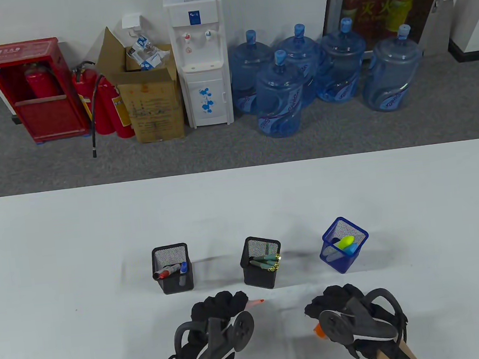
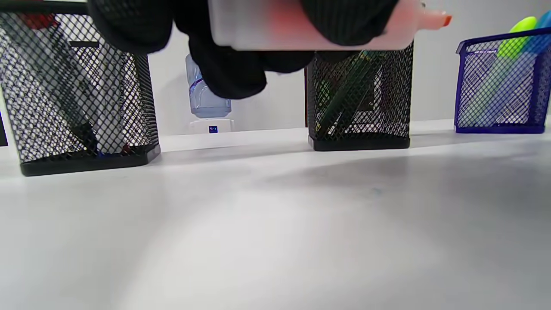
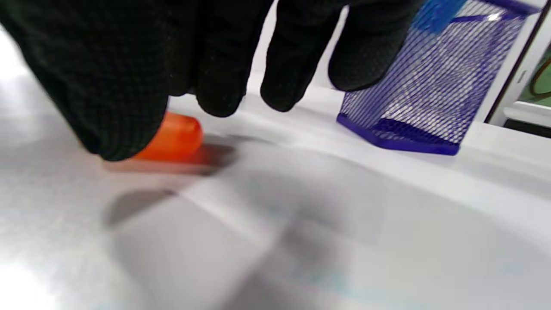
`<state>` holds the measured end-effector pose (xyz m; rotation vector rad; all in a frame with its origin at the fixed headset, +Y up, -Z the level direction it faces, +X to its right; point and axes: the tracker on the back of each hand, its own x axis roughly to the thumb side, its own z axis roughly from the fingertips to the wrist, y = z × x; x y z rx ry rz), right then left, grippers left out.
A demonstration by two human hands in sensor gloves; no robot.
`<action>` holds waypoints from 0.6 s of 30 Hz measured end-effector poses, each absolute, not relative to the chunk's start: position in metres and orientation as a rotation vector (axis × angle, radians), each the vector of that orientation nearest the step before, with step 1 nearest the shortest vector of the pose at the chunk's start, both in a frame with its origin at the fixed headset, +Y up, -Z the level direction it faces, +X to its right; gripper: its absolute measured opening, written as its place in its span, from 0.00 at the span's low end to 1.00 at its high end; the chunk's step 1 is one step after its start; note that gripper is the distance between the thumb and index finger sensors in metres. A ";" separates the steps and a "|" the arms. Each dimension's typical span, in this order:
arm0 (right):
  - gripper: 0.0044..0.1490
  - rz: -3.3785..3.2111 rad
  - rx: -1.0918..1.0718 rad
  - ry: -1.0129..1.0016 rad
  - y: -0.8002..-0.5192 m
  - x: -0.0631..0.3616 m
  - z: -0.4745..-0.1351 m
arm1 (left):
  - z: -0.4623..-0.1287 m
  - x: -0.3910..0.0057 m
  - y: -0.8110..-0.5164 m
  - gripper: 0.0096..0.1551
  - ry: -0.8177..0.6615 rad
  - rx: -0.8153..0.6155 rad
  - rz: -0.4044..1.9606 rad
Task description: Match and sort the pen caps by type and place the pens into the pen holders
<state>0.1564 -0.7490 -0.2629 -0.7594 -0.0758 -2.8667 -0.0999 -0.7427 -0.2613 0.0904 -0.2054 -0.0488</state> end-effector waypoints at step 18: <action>0.36 -2.928 -0.698 0.081 -0.760 0.146 -0.269 | -0.257 -0.095 -0.740 0.32 -0.252 0.098 0.018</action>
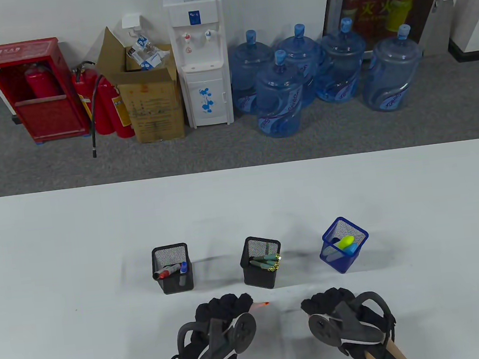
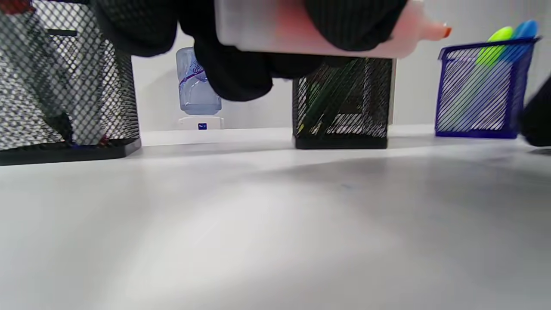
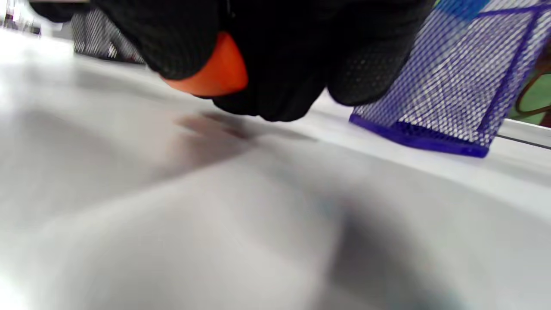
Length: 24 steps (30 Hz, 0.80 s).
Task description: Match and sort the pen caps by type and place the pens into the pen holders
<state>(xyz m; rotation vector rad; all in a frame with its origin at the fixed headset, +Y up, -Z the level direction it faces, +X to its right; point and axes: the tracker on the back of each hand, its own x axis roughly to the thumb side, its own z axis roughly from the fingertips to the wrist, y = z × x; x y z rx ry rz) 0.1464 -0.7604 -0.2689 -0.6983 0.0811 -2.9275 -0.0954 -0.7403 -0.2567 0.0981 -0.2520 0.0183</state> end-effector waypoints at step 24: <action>0.36 -3.208 -0.991 -0.112 -0.729 0.116 -0.280 | -0.245 -0.085 -0.739 0.31 -0.359 0.146 0.129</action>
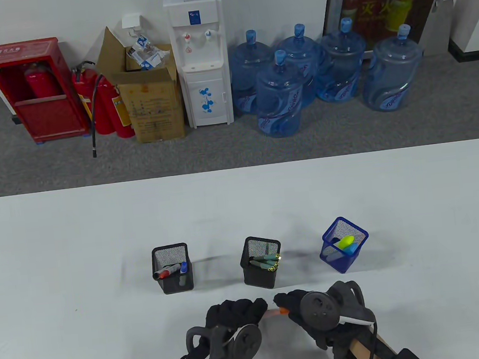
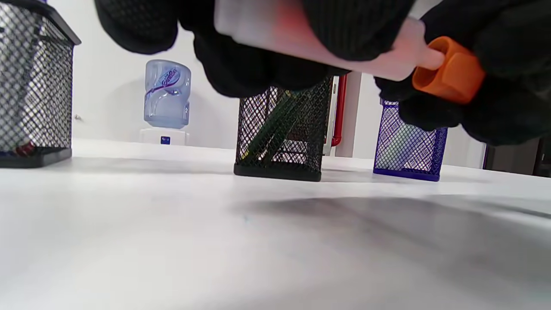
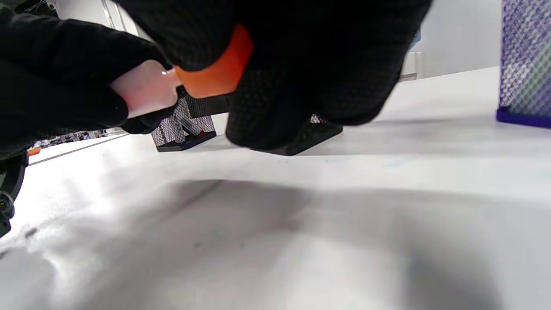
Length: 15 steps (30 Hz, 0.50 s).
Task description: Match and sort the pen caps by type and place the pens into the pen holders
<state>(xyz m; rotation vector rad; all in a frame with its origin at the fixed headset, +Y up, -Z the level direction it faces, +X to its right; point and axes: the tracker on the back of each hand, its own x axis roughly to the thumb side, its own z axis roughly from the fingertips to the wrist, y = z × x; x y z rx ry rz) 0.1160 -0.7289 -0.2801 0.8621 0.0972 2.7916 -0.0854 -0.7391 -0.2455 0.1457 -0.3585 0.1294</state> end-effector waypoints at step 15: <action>0.39 2.595 0.813 0.015 -0.718 0.127 -0.291 | -0.266 -0.072 -0.732 0.32 -0.391 0.090 0.221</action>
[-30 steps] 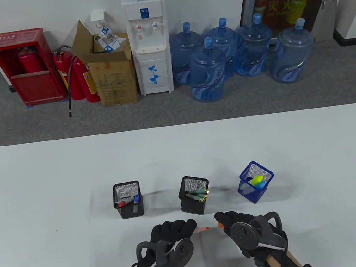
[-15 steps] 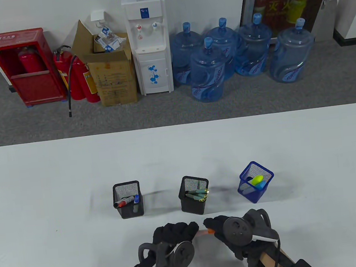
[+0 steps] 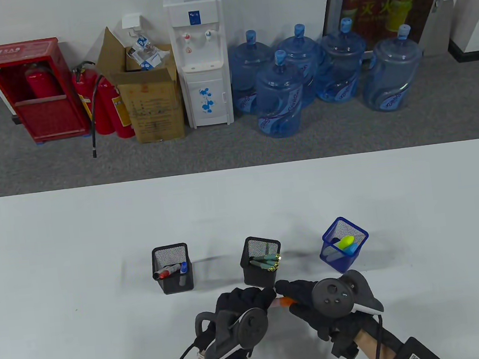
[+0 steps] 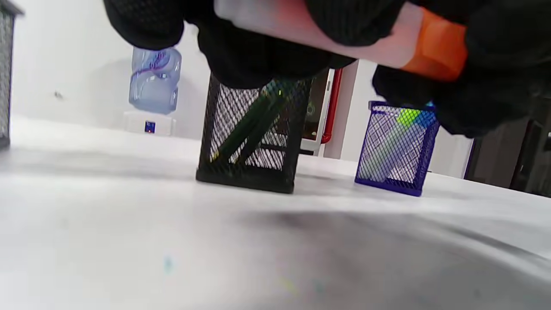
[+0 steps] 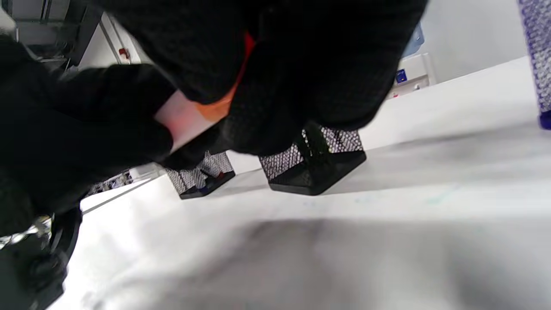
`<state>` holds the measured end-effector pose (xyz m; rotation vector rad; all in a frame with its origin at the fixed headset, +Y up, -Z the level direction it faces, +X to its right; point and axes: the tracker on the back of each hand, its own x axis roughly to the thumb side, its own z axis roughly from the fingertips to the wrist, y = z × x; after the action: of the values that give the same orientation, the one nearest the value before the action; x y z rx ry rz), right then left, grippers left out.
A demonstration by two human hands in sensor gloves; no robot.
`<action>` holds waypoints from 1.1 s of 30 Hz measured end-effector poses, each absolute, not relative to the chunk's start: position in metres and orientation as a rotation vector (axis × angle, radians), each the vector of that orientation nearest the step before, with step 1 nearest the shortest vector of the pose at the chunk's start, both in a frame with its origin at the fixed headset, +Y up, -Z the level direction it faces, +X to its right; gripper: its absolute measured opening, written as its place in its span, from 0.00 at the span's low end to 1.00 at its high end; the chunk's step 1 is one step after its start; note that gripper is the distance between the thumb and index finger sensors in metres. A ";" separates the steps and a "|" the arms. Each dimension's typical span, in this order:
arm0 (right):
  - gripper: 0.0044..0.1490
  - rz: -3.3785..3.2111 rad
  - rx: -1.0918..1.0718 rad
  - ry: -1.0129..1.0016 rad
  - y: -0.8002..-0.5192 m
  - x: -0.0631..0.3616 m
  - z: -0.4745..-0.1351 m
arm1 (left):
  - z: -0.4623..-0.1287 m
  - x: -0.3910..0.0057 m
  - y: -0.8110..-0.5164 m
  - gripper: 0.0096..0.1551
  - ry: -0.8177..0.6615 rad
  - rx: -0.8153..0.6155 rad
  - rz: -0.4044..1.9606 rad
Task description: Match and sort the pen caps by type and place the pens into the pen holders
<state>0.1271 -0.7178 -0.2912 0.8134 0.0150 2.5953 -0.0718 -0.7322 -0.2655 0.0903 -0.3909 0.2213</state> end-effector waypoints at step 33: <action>0.35 2.876 0.711 -0.637 -0.659 0.164 -0.272 | -0.258 -0.079 -0.728 0.47 -0.392 0.160 0.352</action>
<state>0.1641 -0.6594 -0.2716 0.7111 -0.6369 2.8759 -0.0794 -0.7281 -0.2577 0.1603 -0.3924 0.3523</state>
